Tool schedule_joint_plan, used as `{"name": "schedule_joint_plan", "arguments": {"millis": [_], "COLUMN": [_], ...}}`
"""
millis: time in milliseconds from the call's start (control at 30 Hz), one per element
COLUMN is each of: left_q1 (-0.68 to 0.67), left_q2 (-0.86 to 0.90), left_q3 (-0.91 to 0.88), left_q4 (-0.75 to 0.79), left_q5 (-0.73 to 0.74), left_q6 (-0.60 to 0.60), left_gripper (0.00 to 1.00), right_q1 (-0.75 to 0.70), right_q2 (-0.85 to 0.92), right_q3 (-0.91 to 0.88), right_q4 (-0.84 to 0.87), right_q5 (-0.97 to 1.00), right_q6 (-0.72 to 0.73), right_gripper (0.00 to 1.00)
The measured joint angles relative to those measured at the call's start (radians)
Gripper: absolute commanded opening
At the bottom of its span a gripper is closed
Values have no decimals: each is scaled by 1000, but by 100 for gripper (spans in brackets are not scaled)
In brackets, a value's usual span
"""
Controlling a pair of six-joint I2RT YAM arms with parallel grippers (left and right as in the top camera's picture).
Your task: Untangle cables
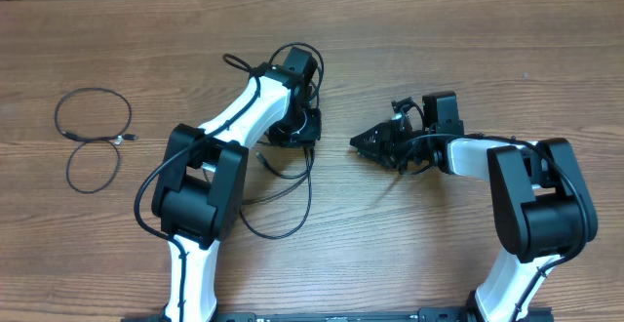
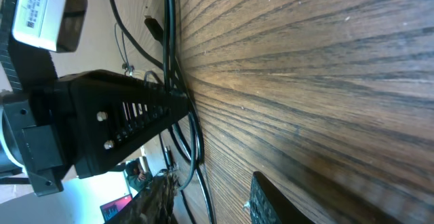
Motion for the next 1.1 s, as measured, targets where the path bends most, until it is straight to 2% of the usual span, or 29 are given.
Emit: {"name": "schedule_joint_plan", "arguments": {"millis": [33,100,200,633,800,833,1000,1033,1100], "left_q1": [0,0,0,43,51,51,51,51,51], "left_q2": [0,0,0,0,0,0,0,0,0], "left_q3": [0,0,0,0,0,0,0,0,0], "left_q4": [2,5,8,6,-5,-10,-40,-44,-45], "left_q5": [0,3,4,50,61,61,64,69,98], "left_q6": [-2,-3,-5,1,2,2,21,29,69], "left_gripper": [28,20,23,25,14,6,4,4,4], "right_q1": [0,0,0,0,0,0,0,0,0], "right_q2": [0,0,0,0,0,0,0,0,0], "right_q3": [0,0,0,0,0,0,0,0,0], "right_q4": [1,0,1,0,0,1,1,1,0], "right_q5": [0,1,0,0,0,0,0,0,1], "right_q6": [1,0,0,0,0,1,0,0,2], "right_gripper": [35,36,37,42,43,43,35,27,21]}}
